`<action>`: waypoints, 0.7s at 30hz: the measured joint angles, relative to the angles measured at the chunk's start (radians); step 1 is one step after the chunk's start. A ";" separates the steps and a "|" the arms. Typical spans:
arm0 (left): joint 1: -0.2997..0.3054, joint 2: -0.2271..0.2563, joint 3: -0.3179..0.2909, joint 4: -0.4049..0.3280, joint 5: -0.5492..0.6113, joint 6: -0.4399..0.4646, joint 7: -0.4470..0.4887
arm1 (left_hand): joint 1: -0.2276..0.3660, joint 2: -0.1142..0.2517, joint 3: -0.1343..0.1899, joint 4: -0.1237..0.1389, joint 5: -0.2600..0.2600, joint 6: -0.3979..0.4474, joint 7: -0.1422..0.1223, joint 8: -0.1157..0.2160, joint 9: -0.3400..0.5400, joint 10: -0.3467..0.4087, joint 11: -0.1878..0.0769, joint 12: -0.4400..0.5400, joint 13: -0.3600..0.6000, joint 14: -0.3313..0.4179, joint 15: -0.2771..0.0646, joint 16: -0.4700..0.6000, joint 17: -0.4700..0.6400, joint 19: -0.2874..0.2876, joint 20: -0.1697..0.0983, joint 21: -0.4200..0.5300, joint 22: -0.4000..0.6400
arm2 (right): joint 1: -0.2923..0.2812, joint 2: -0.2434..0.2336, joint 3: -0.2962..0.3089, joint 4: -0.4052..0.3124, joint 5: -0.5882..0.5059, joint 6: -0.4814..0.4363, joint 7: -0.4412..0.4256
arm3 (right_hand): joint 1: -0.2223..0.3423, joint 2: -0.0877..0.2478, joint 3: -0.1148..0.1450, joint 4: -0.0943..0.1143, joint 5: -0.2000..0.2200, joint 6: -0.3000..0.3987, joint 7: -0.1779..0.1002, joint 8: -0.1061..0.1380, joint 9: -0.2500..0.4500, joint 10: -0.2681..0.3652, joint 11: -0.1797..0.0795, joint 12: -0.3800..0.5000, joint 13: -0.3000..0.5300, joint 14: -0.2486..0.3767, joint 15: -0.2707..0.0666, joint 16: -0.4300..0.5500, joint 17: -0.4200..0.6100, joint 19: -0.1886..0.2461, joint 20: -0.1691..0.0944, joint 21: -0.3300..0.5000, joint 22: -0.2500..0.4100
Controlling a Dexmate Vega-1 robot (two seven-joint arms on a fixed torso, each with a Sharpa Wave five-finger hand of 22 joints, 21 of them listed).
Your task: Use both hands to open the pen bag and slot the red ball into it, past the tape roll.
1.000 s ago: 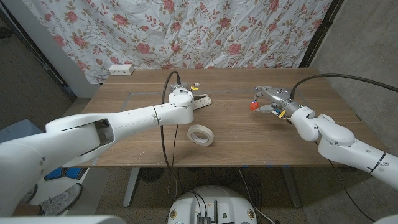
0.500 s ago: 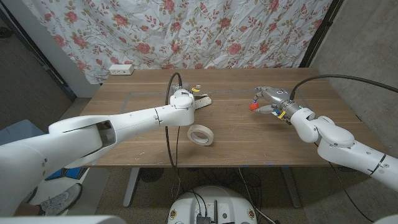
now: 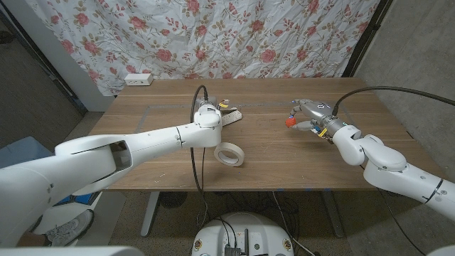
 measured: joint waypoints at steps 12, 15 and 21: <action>0.002 0.017 0.025 -0.027 0.031 0.038 -0.006 | 0.005 -0.005 -0.012 0.004 0.000 0.000 0.000 -0.009 0.000 0.006 0.005 0.000 0.000 0.009 0.002 0.000 0.000 0.009 0.002 0.000 0.000 | -0.009 0.000 0.003 -0.005 0.004 -0.010 -0.009 | 0.000 0.000 0.000 0.000 0.003 0.000 0.000 0.000 0.000 0.000 0.000 0.000 0.000 0.000 0.000 0.000 0.000 0.000 0.000 0.000 0.000; -0.002 0.022 0.037 -0.036 0.037 0.048 -0.009 | 0.008 -0.008 -0.016 0.000 0.000 -0.011 0.003 -0.013 0.000 0.011 0.000 0.000 0.000 0.012 -0.002 0.000 0.000 0.009 0.002 0.000 0.000 | -0.011 0.000 0.003 -0.006 0.005 -0.012 -0.010 | -0.001 0.000 0.000 0.000 0.003 0.000 0.000 0.000 0.000 0.000 0.000 0.000 0.000 0.000 0.000 0.000 0.000 0.000 0.000 0.000 0.000; -0.011 0.031 0.056 -0.047 0.047 0.064 -0.016 | 0.012 -0.013 -0.025 0.000 0.000 -0.020 0.012 -0.018 0.000 0.014 0.003 0.000 0.000 0.012 -0.002 0.000 0.000 0.009 0.002 0.000 0.000 | -0.015 0.000 0.003 -0.009 0.007 -0.019 -0.014 | -0.005 0.004 -0.003 0.003 0.003 0.002 0.002 0.000 0.000 0.000 0.000 0.000 0.000 0.000 0.000 0.000 0.005 0.000 0.000 0.000 0.000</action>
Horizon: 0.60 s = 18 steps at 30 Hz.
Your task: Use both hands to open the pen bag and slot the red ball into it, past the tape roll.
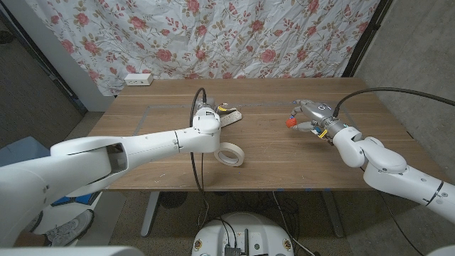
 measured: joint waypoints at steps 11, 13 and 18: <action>-0.014 0.013 0.024 -0.014 0.012 0.008 -0.008 | 0.006 -0.006 -0.020 0.004 0.000 -0.034 0.012 -0.010 0.000 0.004 0.004 0.000 0.000 0.000 0.000 0.000 0.000 0.000 0.000 0.000 0.000 | -0.005 0.001 0.000 -0.008 0.002 -0.012 -0.003 | -0.001 0.001 -0.001 0.001 -0.001 0.001 0.001 0.000 0.000 0.000 0.000 -0.004 0.000 0.000 0.000 0.000 0.000 0.000 0.000 0.000 -0.002; -0.015 0.014 0.026 -0.015 0.013 0.008 -0.008 | 0.007 -0.007 -0.024 0.008 0.000 -0.034 0.013 -0.010 0.000 0.004 0.004 0.000 0.000 0.004 0.004 0.000 0.000 0.000 0.000 0.000 0.000 | -0.005 0.002 0.000 -0.009 0.002 -0.017 -0.003 | -0.001 0.001 -0.001 0.001 -0.001 0.001 0.001 0.000 0.000 0.000 0.000 -0.004 0.000 0.000 0.000 0.000 0.000 0.000 0.000 0.000 -0.002; -0.017 0.017 0.030 -0.016 0.017 0.008 -0.012 | 0.004 -0.016 -0.032 0.007 0.000 -0.045 0.013 -0.014 0.000 0.004 0.004 0.000 0.001 0.004 0.004 0.000 0.000 0.005 -0.005 0.000 0.000 | -0.005 0.003 -0.003 -0.011 0.000 -0.021 -0.003 | -0.001 0.001 -0.001 0.001 -0.001 0.001 0.001 0.000 0.000 0.000 0.000 -0.004 0.000 0.000 0.000 0.000 0.000 0.000 0.000 0.000 -0.002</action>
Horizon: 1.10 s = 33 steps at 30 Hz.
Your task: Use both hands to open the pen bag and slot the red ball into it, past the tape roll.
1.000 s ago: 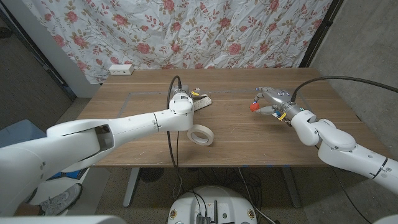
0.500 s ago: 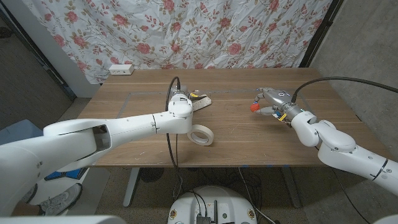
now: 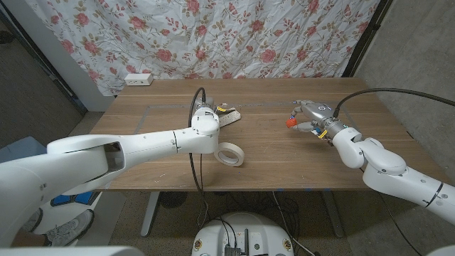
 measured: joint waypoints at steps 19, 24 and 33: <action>0.001 0.015 -0.001 -0.013 0.010 -0.023 -0.026 | -0.031 -0.050 -0.055 0.008 0.000 -0.047 -0.003 -0.004 0.000 -0.013 0.013 -0.008 0.001 0.001 -0.002 -0.004 0.000 -0.006 -0.001 -0.006 0.000 | 0.008 0.004 -0.010 -0.007 -0.013 -0.006 0.003 | 0.000 0.000 -0.001 -0.001 -0.004 0.000 0.000 0.000 0.000 0.005 0.005 0.000 0.000 0.004 0.004 0.000 0.000 0.000 0.000 0.000 0.003; 0.004 0.022 -0.006 -0.021 0.014 -0.029 -0.033 | -0.038 -0.056 -0.067 0.012 0.000 -0.066 0.005 -0.004 0.000 -0.026 0.018 -0.008 0.001 -0.008 -0.004 -0.008 0.000 -0.008 0.000 -0.006 0.000 | 0.016 0.005 -0.013 -0.010 -0.022 -0.001 0.005 | 0.000 0.000 -0.001 -0.001 -0.004 0.000 0.000 0.000 0.000 0.005 0.005 0.000 0.000 0.004 0.004 0.000 0.000 0.000 0.000 0.000 0.001; 0.008 0.030 -0.011 -0.033 0.024 -0.037 -0.051 | -0.043 -0.061 -0.082 0.014 0.000 -0.100 0.011 -0.008 -0.003 -0.044 0.025 -0.012 0.001 -0.020 -0.002 -0.008 0.000 -0.024 0.006 -0.006 0.000 | 0.040 0.019 -0.020 -0.013 -0.038 0.017 0.014 | 0.000 0.000 -0.001 -0.001 -0.004 0.000 0.000 0.000 0.000 0.005 0.005 0.000 0.000 0.004 0.004 0.000 0.000 -0.004 0.004 0.000 0.003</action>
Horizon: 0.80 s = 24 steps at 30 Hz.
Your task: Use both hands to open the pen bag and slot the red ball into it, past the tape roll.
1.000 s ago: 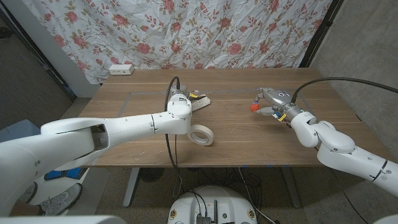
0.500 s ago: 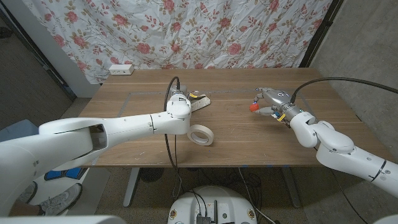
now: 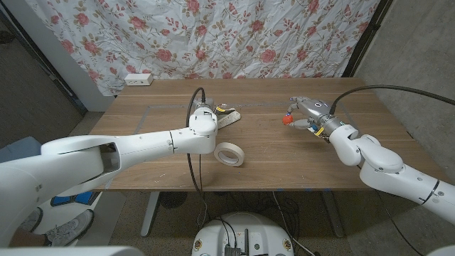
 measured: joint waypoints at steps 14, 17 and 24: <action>0.003 0.013 -0.006 -0.012 0.026 -0.022 -0.033 | -0.005 -0.005 -0.016 -0.001 -0.005 -0.037 0.005 0.000 0.000 -0.016 0.005 0.000 0.000 -0.013 0.002 0.000 0.000 -0.005 -0.005 0.000 0.000 | 0.046 0.037 -0.018 0.003 -0.020 0.025 0.021 | 0.000 0.000 0.000 0.000 0.001 0.000 0.000 0.000 0.000 0.000 0.000 0.000 0.000 -0.004 0.004 0.000 0.000 -0.003 0.003 -0.004 0.000; 0.004 0.015 -0.009 -0.012 0.032 -0.028 -0.040 | -0.005 -0.005 -0.017 -0.002 -0.008 -0.037 0.006 0.000 0.000 -0.020 0.009 0.000 0.000 -0.016 -0.002 0.000 0.000 -0.005 -0.005 0.000 0.000 | 0.058 0.046 -0.022 0.005 -0.024 0.032 0.029 | 0.000 0.000 -0.004 -0.004 0.001 0.000 0.000 0.000 0.000 0.000 0.000 -0.004 0.000 -0.004 0.004 0.000 0.000 -0.007 0.007 -0.004 0.000; 0.007 0.017 -0.017 -0.009 0.048 -0.051 -0.057 | -0.005 -0.005 -0.024 -0.001 -0.009 -0.048 0.005 0.000 0.000 -0.021 0.011 0.000 0.000 -0.024 -0.001 0.000 0.000 -0.011 0.000 -0.008 0.000 | 0.095 0.073 -0.038 0.018 -0.030 0.052 0.044 | 0.000 0.000 -0.008 0.000 0.001 0.000 0.000 0.000 0.000 0.000 0.000 -0.006 0.000 -0.004 0.004 0.000 0.000 -0.010 0.010 -0.004 0.000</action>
